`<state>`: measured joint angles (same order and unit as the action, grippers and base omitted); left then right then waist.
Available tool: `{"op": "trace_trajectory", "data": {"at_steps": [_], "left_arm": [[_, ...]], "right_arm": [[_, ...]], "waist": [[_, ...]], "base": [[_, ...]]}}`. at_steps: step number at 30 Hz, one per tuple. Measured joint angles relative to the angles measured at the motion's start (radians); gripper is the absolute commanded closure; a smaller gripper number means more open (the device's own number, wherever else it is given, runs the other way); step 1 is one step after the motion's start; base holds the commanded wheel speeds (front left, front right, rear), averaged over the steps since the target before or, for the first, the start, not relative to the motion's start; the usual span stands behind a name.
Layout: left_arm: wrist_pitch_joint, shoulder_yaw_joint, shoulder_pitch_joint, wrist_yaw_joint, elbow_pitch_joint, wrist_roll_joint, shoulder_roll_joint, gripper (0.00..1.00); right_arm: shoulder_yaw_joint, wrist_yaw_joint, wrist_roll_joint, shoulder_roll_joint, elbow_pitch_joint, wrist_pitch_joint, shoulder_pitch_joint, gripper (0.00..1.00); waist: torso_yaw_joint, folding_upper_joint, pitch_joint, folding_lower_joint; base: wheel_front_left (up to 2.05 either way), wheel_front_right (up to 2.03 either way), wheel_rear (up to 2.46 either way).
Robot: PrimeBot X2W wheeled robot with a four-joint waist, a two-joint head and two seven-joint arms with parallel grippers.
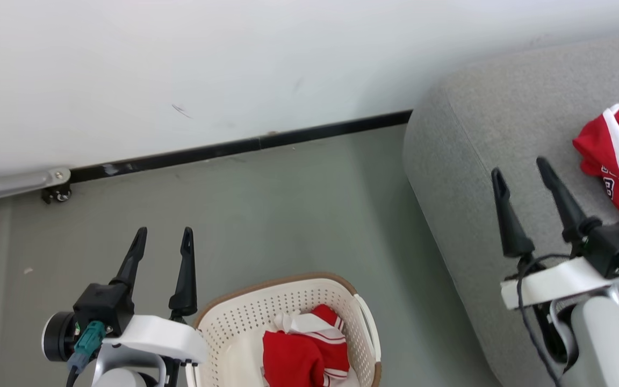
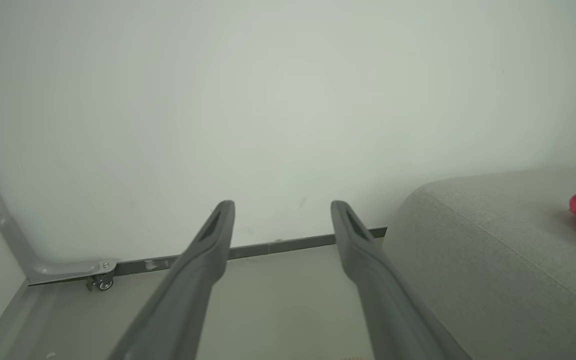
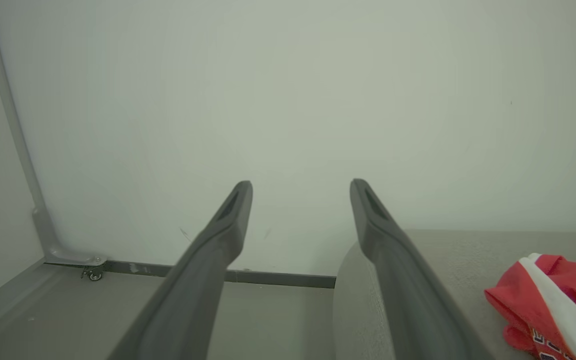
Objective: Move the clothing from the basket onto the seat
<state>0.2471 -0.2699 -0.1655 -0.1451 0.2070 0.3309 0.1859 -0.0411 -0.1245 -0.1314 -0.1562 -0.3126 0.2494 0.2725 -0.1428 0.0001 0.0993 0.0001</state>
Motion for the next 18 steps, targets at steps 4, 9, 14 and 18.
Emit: {"op": "trace_trajectory", "data": {"at_steps": [4, 9, 14, 18], "left_arm": [[0.000, 0.008, 0.024, -0.006, -0.010, -0.001, -0.008, 0.00], [0.000, 0.014, 0.054, -0.006, -0.015, -0.005, -0.017, 0.00], [0.000, 0.019, 0.077, -0.013, -0.021, -0.020, -0.029, 0.00], [0.000, 0.017, 0.094, -0.014, -0.026, -0.027, -0.039, 0.00]], "right_arm": [[0.019, 0.000, 0.019, 0.032, 0.002, -0.003, -0.046, 0.00], [0.055, 0.000, 0.027, 0.064, 0.006, -0.023, -0.094, 0.00], [0.075, 0.000, 0.038, 0.078, 0.004, -0.057, -0.150, 0.00], [0.081, 0.000, 0.048, 0.091, 0.002, -0.083, -0.187, 0.00]], "waist": [[0.016, 0.0000, -0.026, 0.0000], [0.035, 0.0000, -0.055, 0.0000], [0.054, 0.0000, -0.078, 0.0000], [0.069, 0.0000, -0.093, 0.0000]], "base": [[0.00, 0.00, 0.00], [0.00, 0.00, 0.00], [0.00, 0.00, 0.00], [0.00, 0.00, 0.00]]}}
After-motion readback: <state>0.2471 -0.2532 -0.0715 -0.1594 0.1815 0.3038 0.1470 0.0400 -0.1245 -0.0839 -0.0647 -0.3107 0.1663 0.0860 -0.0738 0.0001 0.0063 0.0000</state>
